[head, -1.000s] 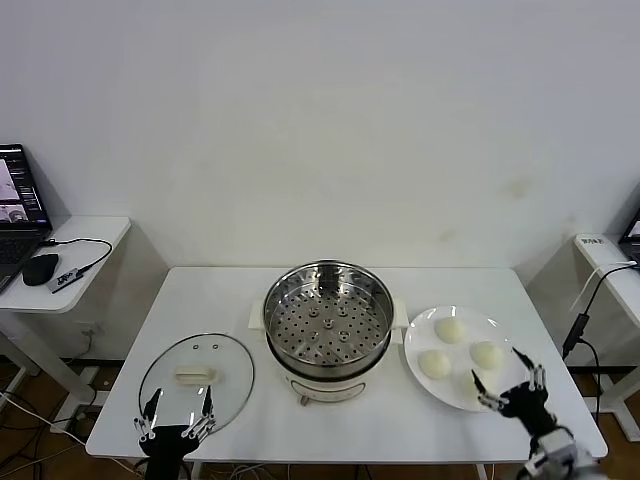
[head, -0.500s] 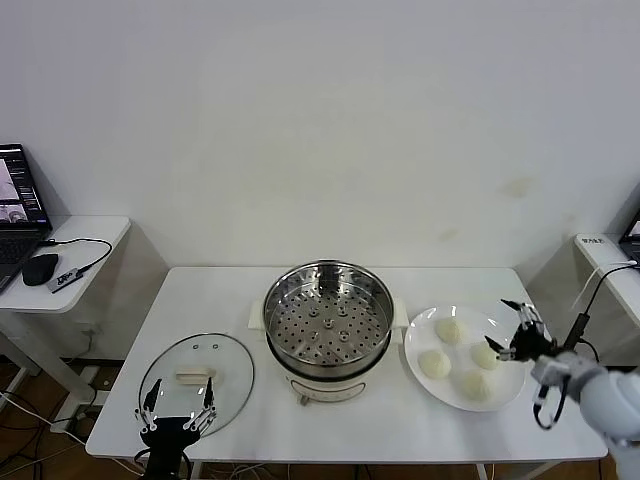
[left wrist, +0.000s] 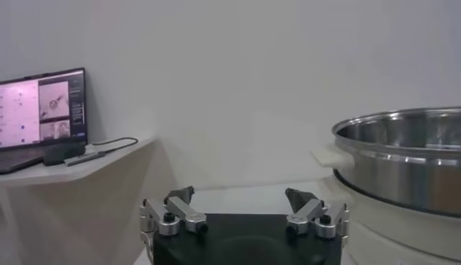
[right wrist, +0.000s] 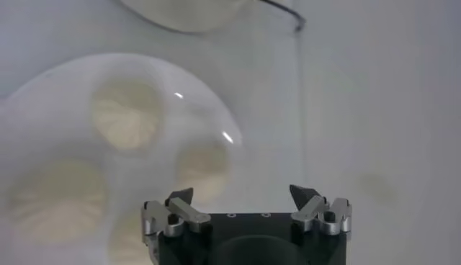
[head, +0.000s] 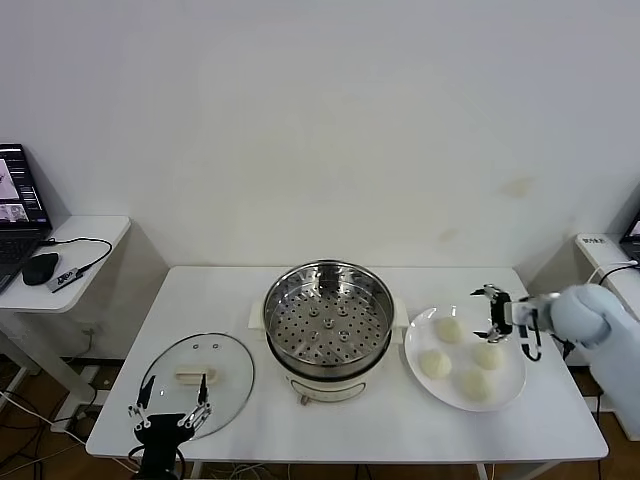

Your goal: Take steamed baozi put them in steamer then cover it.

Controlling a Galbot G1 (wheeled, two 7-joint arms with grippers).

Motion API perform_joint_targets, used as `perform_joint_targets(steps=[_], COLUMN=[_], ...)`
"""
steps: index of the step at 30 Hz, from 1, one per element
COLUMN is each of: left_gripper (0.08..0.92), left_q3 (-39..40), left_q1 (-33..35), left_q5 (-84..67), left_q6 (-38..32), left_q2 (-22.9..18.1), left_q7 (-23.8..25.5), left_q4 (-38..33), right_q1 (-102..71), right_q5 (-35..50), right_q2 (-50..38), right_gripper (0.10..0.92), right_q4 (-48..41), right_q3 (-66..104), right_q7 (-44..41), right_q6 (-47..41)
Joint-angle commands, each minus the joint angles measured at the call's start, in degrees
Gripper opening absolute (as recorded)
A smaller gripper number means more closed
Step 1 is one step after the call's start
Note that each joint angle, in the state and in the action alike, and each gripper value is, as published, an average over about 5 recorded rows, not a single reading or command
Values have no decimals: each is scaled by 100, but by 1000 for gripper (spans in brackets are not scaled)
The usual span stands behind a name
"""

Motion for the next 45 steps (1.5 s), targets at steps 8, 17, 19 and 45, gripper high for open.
perform_joint_targets(steps=[8, 17, 19, 45], left_gripper=[823, 823, 823, 823], left_q3=[-91, -102, -116, -162], left_q1=[-69, -121, -128, -108], left_q5=[115, 122, 122, 81], left_q6=[-132, -138, -138, -179], left_q2=[13, 38, 43, 57], left_q7=[-8, 10, 12, -15], left_q4=[23, 47, 55, 64], right_q1=[2384, 2220, 2221, 2105], right_q5=[115, 37, 13, -262], right_q2=[678, 1101, 1200, 1570], right_gripper=[823, 823, 823, 645], right_q4=[-1640, -2061, -2166, -2589], right_q3=[-3009, -2839, -2841, -2784], right_q7=[-959, -742, -725, -654], right_q6=[55, -14, -16, -67])
